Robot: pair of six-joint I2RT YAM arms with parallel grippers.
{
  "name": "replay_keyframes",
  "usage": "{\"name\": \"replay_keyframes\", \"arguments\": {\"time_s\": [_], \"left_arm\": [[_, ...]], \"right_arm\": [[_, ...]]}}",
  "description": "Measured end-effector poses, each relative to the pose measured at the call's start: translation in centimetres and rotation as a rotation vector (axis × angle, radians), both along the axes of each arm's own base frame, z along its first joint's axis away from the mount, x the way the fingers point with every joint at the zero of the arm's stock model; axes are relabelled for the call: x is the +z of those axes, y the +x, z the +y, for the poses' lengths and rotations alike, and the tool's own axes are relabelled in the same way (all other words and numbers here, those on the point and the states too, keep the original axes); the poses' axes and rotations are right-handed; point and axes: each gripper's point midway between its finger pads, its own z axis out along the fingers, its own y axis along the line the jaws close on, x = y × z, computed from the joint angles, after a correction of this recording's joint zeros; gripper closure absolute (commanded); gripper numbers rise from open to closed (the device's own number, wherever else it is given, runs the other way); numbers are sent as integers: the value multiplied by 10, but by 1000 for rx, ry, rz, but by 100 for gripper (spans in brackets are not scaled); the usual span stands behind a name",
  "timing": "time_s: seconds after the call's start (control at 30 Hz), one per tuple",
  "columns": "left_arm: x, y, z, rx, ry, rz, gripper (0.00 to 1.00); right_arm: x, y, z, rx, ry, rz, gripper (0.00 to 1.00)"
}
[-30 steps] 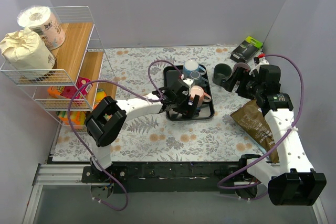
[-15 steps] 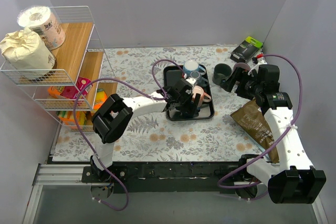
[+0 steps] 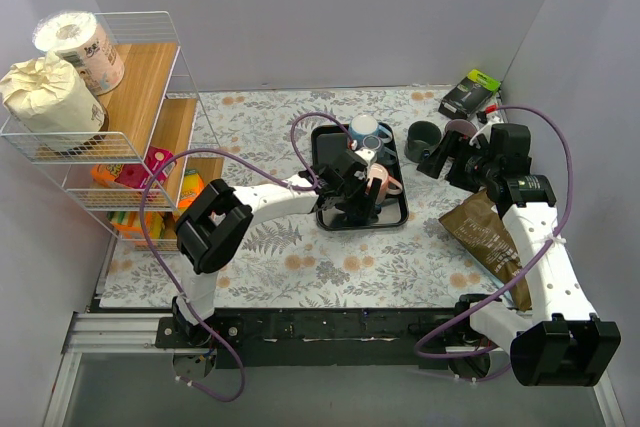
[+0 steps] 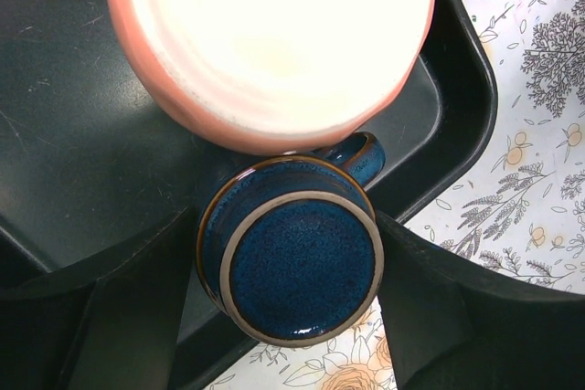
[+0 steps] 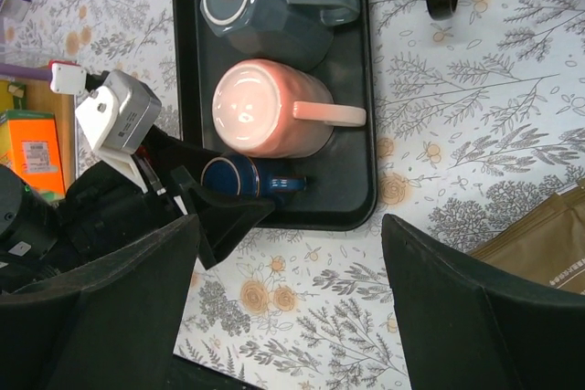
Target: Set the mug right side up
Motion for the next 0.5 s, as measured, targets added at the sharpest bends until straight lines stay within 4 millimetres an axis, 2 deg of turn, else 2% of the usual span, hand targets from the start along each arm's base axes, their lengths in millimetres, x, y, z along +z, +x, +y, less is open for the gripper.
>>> {"name": "replay_keyframes", "arguments": {"time_s": [0.13, 0.27, 0.37, 0.5], "left_arm": [[3, -4, 1, -13, -1, 8, 100], [16, -11, 2, -39, -33, 9, 100], [45, -19, 2, -66, -95, -17, 100], [101, -26, 1, -108, -220, -113, 100]], "right_arm": [[-1, -5, 6, 24, 27, 20, 13], [0, -10, 13, 43, 68, 38, 13], [5, -14, 19, 59, 112, 43, 13], [17, -20, 30, 81, 185, 40, 12]]}}
